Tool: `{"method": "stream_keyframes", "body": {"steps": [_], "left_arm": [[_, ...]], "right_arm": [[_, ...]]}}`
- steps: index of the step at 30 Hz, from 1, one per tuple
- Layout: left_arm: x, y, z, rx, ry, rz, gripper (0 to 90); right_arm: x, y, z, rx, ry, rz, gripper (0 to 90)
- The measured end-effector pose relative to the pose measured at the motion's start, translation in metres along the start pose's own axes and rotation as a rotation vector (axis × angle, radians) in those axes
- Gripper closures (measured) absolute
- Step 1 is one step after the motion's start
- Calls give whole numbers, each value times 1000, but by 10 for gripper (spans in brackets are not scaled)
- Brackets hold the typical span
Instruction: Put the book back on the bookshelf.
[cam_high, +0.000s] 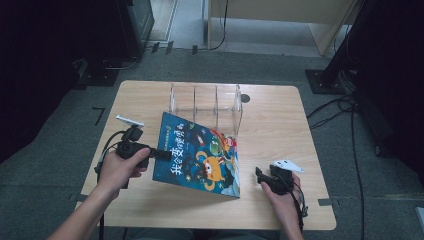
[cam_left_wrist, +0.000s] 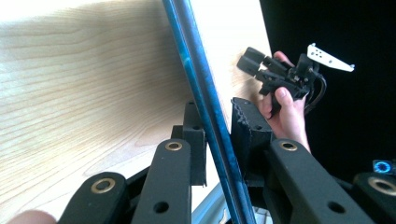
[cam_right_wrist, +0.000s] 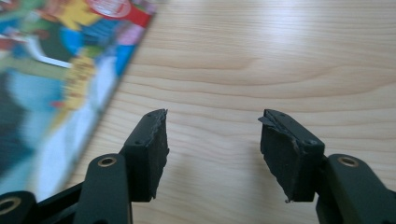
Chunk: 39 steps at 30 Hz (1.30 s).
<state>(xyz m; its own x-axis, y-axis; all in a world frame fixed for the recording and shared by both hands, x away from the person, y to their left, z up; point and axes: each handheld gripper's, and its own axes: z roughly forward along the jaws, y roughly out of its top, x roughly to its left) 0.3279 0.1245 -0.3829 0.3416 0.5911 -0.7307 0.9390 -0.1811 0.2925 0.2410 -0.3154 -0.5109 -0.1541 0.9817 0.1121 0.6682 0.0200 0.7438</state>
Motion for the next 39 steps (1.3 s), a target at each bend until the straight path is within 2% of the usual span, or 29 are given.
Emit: {"method": "stream_keyframes", "body": {"steps": [2,6,12,20,25,31,36,39], "left_arm": [[-6,4,-3,5,16,3,777],[-12,12,-7,22,39,4,783],[-17,22,-17,42,62,-8,797],[-19,27,-33,43,92,-11,813],[-25,34,-43,59,126,-13,823],[-30,39,-47,78,147,-31,834],[-41,43,-48,80,172,-29,841],[-49,44,-50,85,194,-9,843]], "right_arm": [[-7,-1,-1,-4,-53,-39,397],[-25,-3,-3,-12,-111,-36,350],[-40,-7,-2,31,-113,-18,246],[-41,-11,2,17,-116,-17,105],[-41,-11,2,21,-112,-14,90],[-41,-11,2,22,-111,-14,89],[-41,-11,2,22,-113,-16,89],[-41,-11,2,22,-114,-14,90]]}}
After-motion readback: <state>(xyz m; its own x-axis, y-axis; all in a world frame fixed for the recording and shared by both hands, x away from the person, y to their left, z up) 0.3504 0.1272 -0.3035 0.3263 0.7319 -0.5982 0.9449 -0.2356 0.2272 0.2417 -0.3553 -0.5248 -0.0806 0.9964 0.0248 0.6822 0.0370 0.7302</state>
